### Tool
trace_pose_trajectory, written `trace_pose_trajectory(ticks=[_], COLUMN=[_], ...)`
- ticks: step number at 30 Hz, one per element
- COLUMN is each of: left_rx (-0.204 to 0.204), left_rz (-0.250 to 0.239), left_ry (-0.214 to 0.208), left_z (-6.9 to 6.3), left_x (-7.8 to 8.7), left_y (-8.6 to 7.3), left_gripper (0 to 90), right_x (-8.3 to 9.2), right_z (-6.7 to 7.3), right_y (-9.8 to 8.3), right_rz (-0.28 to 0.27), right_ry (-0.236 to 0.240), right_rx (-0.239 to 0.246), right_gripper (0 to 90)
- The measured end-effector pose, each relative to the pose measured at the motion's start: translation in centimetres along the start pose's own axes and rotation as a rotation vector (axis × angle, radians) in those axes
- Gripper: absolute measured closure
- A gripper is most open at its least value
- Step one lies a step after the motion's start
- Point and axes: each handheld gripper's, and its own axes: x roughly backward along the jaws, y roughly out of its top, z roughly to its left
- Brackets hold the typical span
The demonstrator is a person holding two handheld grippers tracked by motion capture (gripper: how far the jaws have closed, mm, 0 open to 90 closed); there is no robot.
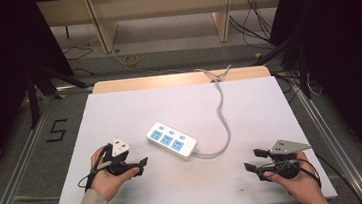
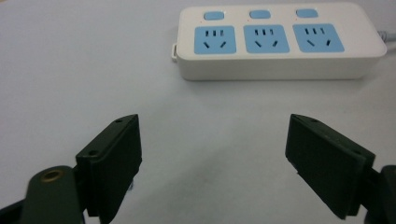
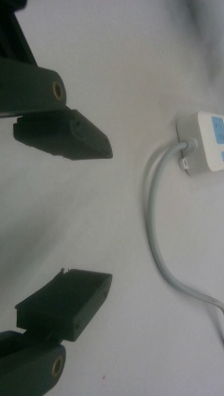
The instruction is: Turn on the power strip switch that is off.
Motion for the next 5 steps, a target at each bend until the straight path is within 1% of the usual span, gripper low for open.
trace_pose_trajectory(ticks=[3, 5], left_rx=[0.009, 0.014], left_rz=[-0.004, 0.004], left_ry=[0.015, 0.023], left_z=[0.12, 0.43], left_x=[0.08, -0.10], left_y=[-0.81, -1.24], left_gripper=[16.9, 16.2], right_x=[0.02, 0.03], right_z=[-0.02, -0.03], right_y=[0.01, 0.01], right_rz=[0.002, 0.002], right_ry=[-0.002, -0.002], right_rx=[0.001, 0.001], right_gripper=[34.5, 34.5])
